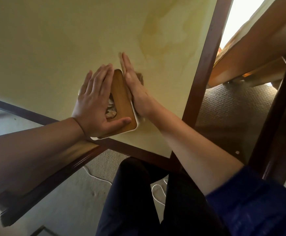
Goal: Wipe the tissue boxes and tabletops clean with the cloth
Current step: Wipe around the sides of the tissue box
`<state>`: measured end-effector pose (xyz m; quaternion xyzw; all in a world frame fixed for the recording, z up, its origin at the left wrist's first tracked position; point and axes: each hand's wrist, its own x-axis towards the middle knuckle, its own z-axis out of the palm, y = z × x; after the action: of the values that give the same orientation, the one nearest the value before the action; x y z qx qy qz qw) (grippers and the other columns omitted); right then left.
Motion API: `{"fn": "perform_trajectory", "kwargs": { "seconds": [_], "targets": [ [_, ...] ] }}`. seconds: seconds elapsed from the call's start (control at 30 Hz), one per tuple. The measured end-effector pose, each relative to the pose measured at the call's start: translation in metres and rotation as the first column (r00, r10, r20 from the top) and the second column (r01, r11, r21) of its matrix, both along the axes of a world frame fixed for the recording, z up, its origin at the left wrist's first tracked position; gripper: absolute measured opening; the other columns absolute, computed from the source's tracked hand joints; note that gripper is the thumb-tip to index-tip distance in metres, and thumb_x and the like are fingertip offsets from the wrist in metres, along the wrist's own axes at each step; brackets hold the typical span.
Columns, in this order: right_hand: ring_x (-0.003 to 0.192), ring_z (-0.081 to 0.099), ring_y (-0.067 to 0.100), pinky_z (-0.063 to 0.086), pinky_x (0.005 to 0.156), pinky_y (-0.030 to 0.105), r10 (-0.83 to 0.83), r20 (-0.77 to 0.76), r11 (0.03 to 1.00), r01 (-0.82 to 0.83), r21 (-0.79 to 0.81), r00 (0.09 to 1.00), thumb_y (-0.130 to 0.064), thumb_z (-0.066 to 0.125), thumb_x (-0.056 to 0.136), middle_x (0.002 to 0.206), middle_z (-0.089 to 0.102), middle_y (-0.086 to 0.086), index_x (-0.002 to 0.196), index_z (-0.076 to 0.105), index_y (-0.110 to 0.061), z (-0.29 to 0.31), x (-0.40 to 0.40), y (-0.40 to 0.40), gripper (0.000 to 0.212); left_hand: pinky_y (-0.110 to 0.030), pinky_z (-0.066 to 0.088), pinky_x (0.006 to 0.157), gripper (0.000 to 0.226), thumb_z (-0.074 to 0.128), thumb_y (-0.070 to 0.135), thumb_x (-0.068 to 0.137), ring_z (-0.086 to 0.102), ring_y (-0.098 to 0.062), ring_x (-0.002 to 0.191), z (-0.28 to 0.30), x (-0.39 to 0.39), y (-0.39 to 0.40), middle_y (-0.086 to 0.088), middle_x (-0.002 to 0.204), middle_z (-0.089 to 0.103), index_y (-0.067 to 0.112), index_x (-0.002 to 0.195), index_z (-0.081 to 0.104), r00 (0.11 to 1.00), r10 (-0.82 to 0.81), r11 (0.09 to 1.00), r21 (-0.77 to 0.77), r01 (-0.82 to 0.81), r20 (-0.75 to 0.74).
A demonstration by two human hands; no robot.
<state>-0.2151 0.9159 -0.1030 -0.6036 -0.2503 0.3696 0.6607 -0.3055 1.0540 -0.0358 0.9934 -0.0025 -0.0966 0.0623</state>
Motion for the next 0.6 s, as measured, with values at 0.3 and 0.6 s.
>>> {"fn": "perform_trajectory", "kwargs": {
  "seconds": [0.3, 0.6],
  "targets": [
    [0.163, -0.009, 0.012, 0.002, 0.131, 0.06, 0.027, -0.159, 1.0, -0.027, 0.004, 0.987, -0.025, 0.02, 0.113, 0.177, -0.006, -0.012, 0.166, 0.002, -0.034, 0.0, -0.086, -0.078, 0.057, -0.058, 0.009, 0.128, 0.13, 0.037, 0.094, 0.08, 0.011, -0.033, 0.16, -0.003, 0.0, 0.002, -0.019, 0.17, 0.015, -0.004, 0.162, 0.011, 1.0, -0.006, 1.0, 0.004, 0.006, 0.004],
    [0.163, -0.013, 0.018, -0.003, 0.132, 0.051, 0.026, 0.018, 0.999, -0.026, -0.044, 0.999, -0.027, 0.018, 0.115, 0.177, -0.009, 0.007, 0.167, -0.002, -0.012, -0.001, -0.003, -0.006, 0.058, -0.06, 0.01, 0.127, 0.129, 0.038, 0.092, 0.081, 0.011, -0.033, 0.16, -0.001, 0.001, 0.001, -0.019, 0.171, 0.014, -0.004, 0.162, 0.011, 1.0, -0.008, 1.0, 0.005, 0.008, 0.0]
  ]
}}
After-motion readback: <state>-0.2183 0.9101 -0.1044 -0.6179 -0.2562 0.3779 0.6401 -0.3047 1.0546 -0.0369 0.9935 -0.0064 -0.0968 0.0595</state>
